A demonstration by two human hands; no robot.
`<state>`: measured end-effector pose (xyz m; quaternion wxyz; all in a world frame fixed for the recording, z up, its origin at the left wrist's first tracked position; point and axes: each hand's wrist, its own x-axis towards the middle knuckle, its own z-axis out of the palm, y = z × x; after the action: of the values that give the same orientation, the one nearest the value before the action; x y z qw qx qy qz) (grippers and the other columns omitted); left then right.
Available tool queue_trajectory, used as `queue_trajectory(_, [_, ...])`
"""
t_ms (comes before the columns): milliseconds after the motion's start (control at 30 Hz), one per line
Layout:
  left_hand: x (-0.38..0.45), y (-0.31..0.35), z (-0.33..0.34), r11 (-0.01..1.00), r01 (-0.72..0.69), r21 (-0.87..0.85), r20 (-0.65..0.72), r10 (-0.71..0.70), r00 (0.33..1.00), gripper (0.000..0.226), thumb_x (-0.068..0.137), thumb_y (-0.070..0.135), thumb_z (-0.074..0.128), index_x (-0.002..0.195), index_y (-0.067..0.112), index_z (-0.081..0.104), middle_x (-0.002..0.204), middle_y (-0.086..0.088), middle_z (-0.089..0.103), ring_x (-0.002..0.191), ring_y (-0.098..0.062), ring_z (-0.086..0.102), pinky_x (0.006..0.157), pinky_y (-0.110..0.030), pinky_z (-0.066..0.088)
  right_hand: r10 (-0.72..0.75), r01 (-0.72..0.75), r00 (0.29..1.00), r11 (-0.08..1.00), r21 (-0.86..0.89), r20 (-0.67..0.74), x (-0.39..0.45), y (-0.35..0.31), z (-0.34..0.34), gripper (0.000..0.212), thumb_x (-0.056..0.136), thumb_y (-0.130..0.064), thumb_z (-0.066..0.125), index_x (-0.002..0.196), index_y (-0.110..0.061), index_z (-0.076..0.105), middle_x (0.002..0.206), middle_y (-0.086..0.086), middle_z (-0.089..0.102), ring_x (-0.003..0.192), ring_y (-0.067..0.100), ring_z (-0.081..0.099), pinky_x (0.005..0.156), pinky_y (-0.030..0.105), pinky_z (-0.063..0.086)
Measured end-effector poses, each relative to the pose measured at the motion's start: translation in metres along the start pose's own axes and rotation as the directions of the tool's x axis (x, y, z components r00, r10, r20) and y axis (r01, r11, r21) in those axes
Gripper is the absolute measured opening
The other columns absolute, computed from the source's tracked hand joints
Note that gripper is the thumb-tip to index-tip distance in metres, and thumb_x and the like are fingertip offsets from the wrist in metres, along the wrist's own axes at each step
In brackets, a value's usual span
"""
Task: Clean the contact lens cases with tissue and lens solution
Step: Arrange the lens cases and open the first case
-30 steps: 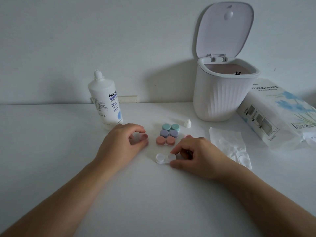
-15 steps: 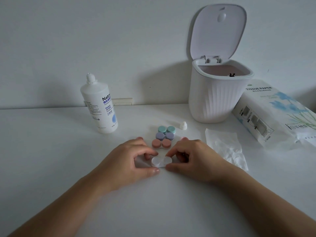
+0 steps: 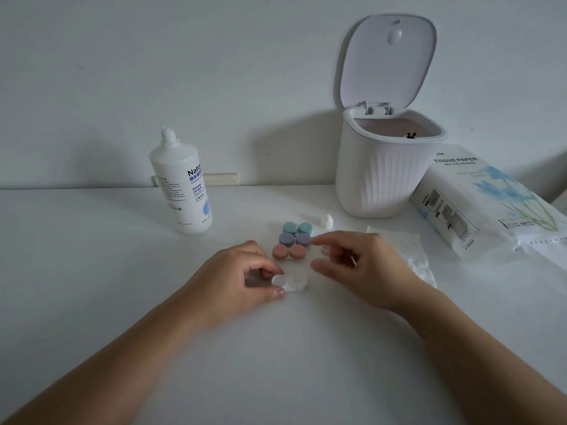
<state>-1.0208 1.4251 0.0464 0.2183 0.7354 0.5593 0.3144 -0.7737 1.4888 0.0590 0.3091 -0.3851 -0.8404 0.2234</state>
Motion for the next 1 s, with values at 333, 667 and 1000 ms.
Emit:
queue_trajectory(333, [-0.001, -0.001, 0.002, 0.999, -0.003, -0.035, -0.019, 0.002, 1.000, 0.016, 0.074, 0.022, 0.088, 0.085, 0.028, 0.078, 0.081, 0.020, 0.055, 0.067, 0.002, 0.055, 0.061, -0.010, 0.035, 0.288, -0.296, 0.954, 0.857, -0.421, -0.084, -0.017, 0.051, -0.059, 0.032, 0.095, -0.031, 0.064, 0.126, -0.025, 0.068, 0.123, -0.008, 0.063, 0.111, 0.020, 0.059, 0.089, 0.025, 0.037])
queue_trajectory(667, [-0.001, -0.002, 0.002, 0.999, 0.038, -0.028, -0.019, -0.038, 0.999, 0.015, 0.075, 0.028, 0.086, 0.084, 0.032, 0.076, 0.077, 0.012, 0.053, 0.063, -0.002, 0.052, 0.060, -0.014, 0.036, 0.363, -0.392, 0.920, 0.872, -0.292, -0.150, -0.009, 0.061, -0.051, 0.008, 0.086, -0.037, 0.074, 0.083, -0.030, 0.074, 0.093, -0.016, 0.065, 0.092, 0.012, 0.061, 0.073, 0.028, 0.046])
queue_trajectory(1000, [0.003, 0.001, -0.001, 0.992, 0.107, -0.073, -0.013, -0.108, 0.994, 0.015, 0.077, 0.026, 0.086, 0.084, 0.036, 0.076, 0.079, 0.018, 0.058, 0.061, -0.004, 0.048, 0.062, -0.015, 0.038, 0.489, -0.315, 0.861, 0.729, 0.608, -0.141, -0.018, 0.062, -0.058, 0.022, 0.078, -0.039, 0.079, 0.087, -0.019, 0.079, 0.077, -0.001, 0.075, 0.068, 0.012, 0.064, 0.063, 0.027, 0.050])
